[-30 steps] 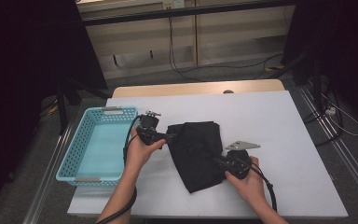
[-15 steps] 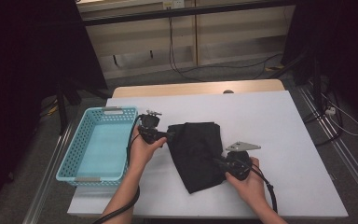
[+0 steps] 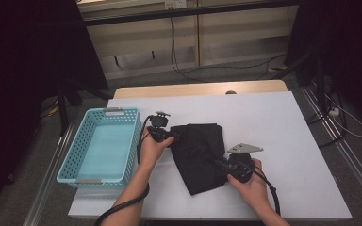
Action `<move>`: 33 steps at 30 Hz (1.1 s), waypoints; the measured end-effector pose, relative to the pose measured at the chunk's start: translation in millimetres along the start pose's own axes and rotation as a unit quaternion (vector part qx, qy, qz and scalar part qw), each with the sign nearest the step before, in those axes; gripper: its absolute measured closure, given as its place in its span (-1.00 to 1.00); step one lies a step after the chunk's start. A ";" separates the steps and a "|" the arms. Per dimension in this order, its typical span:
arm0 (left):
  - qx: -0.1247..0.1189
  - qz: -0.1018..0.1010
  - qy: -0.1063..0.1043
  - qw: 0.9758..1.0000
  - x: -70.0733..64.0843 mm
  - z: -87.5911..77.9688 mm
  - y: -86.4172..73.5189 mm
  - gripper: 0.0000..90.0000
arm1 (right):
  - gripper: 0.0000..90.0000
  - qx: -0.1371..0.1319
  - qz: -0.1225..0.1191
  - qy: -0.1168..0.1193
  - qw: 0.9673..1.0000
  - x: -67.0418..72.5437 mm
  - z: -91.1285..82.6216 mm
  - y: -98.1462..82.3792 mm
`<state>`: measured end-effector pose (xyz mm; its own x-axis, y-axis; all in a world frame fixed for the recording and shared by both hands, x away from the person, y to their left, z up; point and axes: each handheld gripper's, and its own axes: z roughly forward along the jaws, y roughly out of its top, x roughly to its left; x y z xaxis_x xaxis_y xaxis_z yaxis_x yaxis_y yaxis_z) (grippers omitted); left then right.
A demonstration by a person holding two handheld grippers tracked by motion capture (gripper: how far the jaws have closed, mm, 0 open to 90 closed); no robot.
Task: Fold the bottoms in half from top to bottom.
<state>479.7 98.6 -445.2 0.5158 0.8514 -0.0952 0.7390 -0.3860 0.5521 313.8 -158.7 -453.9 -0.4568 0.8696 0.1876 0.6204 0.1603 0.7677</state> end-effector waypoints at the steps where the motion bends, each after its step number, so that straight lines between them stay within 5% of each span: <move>1: 0.002 0.002 0.004 1.000 -1.4 0.2 0.1 -0.51 | 0.74 0.000 0.000 -0.001 1.000 -0.1 0.0 -0.2; 10: 0.047 -0.024 0.003 0.999 -6.0 -3.4 10.5 0.17 | 0.74 0.002 -0.004 0.001 1.000 2.2 1.6 -0.5; 15: 0.063 -0.044 -0.028 0.997 -8.5 -2.5 14.9 0.72 | 0.74 0.004 -0.013 0.000 1.000 5.3 3.0 -1.2; 23: 0.099 -0.059 -0.035 0.993 -6.1 -3.0 24.5 0.79 | 0.74 0.005 -0.021 0.001 1.000 5.4 3.2 -0.8; 33: 0.142 -0.042 -0.024 0.989 -9.7 -11.8 46.5 0.82 | 0.74 -0.007 -0.024 0.004 1.000 5.4 1.3 1.3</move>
<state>504.0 76.6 -408.8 0.4632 0.8690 -0.1742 0.8680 -0.4051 0.2872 312.9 -153.2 -452.7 -0.4915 0.8570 0.1547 0.5890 0.1963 0.7840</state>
